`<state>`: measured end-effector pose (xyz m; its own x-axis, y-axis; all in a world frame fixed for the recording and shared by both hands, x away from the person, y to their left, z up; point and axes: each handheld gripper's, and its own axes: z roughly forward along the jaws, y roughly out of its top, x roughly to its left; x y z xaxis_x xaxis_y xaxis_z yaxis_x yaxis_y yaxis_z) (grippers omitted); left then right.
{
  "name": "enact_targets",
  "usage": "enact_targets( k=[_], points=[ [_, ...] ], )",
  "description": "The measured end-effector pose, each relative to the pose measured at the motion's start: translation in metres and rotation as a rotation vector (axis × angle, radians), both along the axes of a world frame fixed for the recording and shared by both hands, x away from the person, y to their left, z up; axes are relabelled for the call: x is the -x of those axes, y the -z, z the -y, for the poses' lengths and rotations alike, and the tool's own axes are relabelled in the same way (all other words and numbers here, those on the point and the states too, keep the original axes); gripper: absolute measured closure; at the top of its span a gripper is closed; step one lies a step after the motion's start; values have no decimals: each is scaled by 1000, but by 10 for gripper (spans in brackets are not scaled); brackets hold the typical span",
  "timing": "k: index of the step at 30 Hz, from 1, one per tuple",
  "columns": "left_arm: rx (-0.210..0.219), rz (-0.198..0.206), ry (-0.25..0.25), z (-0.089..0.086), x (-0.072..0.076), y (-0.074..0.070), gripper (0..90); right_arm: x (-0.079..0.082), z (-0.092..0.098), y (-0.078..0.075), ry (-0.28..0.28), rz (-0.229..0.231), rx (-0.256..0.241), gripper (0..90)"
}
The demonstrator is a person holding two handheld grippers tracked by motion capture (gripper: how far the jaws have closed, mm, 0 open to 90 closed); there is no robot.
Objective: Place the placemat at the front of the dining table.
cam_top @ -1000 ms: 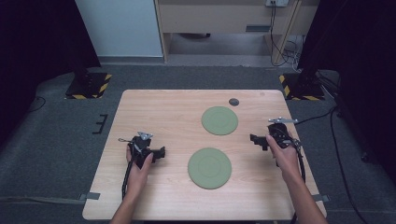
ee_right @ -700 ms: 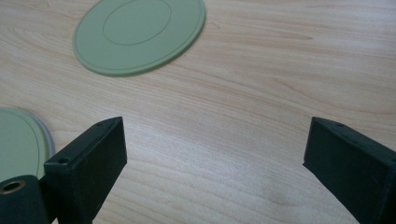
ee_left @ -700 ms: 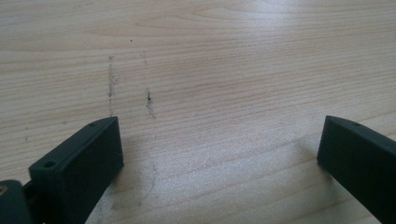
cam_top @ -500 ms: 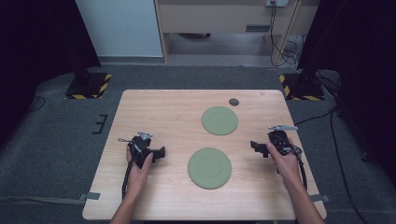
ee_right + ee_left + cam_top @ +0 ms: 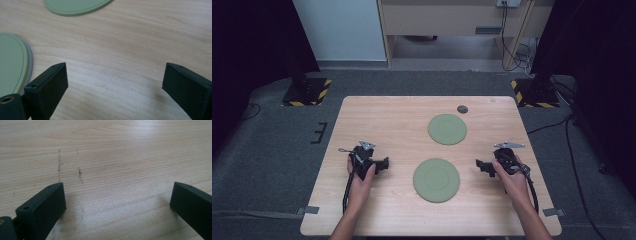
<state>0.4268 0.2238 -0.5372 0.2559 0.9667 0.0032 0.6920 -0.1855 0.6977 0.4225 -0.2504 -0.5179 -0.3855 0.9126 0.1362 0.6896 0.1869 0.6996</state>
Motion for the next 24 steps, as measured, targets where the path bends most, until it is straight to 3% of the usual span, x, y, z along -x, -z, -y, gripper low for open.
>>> enact_targets(
  k=[16, 24],
  points=[
    [0, 0, -1, 0, 0, 0, 0, 20, 0, 8, -7, 15, -3, 70],
    [0, 0, -1, 0, 0, 0, 0, 28, -6, 13, -26, 13, 20, 69]
  ],
)
